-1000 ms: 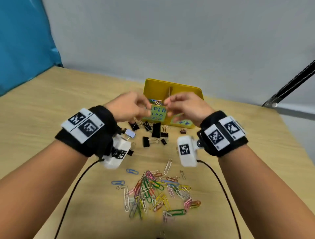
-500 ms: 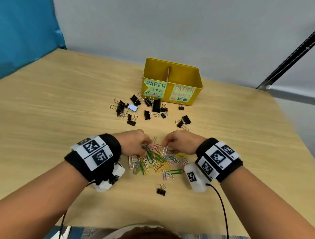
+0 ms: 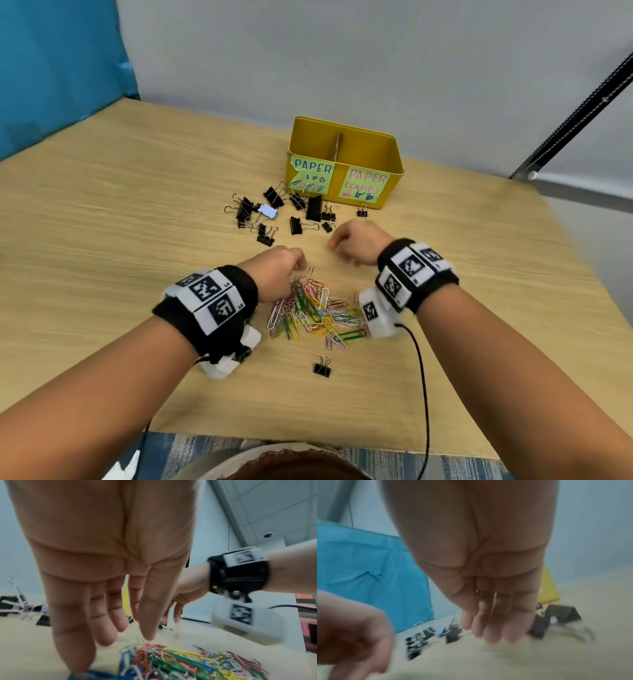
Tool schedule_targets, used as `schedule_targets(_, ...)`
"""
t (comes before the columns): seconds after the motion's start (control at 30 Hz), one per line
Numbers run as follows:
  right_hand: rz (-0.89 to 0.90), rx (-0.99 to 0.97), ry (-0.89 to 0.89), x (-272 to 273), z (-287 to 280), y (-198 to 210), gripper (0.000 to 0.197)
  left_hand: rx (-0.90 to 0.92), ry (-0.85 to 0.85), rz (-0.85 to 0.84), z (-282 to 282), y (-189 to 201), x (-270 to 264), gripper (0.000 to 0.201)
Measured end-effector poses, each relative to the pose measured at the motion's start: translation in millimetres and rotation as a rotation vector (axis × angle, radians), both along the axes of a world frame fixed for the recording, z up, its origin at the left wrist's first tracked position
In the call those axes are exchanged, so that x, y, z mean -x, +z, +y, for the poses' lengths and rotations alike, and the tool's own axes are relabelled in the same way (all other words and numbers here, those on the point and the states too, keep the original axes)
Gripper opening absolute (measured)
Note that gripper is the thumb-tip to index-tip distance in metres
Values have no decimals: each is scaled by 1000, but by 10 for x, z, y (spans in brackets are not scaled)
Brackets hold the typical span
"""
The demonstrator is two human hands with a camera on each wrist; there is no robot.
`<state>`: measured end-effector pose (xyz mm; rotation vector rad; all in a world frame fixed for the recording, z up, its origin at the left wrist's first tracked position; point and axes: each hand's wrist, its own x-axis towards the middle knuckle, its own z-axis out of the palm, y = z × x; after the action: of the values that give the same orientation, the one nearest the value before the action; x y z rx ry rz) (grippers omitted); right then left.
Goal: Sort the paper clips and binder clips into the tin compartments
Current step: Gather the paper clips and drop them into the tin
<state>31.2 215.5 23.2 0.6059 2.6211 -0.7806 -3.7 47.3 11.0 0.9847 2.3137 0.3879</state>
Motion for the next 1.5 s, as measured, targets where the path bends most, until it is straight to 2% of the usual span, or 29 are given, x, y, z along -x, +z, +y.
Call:
schedule_targets(0.1, 189, -199, -123, 329, 189, 10, 37, 6, -100, 25, 10, 3, -52, 63)
schedule_targets(0.17, 193, -254, -123, 460, 269, -37, 53, 68, -199, 3, -3, -45, -111, 71)
schedule_targets(0.27, 146, -260, -44, 580, 314, -157, 61, 124, -269, 27, -24, -121, -146, 73)
schedule_targets(0.43, 1, -325, 46, 650, 325, -269, 57, 116, -244, 23, -20, -116, -122, 72)
schedule_targets(0.57, -35, -402, 12, 590, 385, -214, 49, 111, -189, 33, -14, -90, -78, 70)
schedule_targets(0.7, -86, -440, 54, 382, 368, -115, 32, 162, -186, 86, -21, -91, -57, 81)
schedule_targets(0.83, -91, -394, 235, 23, 103, -167, 32, 218, -204, 140, -33, -104, -100, 101)
schedule_targets(1.0, -76, -190, 449, -372, -168, -62, 43, 215, -184, 71, -26, -76, -58, 100)
schedule_targets(1.1, -43, -106, 388, -492, -143, 38, 40, 212, -145, 49, -20, -55, -19, 99)
schedule_targets(1.2, 18, -206, 272, -541, 11, -6, 34, 224, -139, 65, -6, -41, -15, 105)
schedule_targets(1.3, -94, -256, 206, -598, 27, -139, 45, 239, -146, 86, 30, -54, -79, 108)
schedule_targets(1.4, -104, -215, 241, -661, -162, -253, 48, 238, -199, 125, 89, -90, -189, 103)
schedule_targets(1.5, -101, -170, 306, -689, -276, -253, 45, 192, -222, 83, 96, -73, -212, 92)
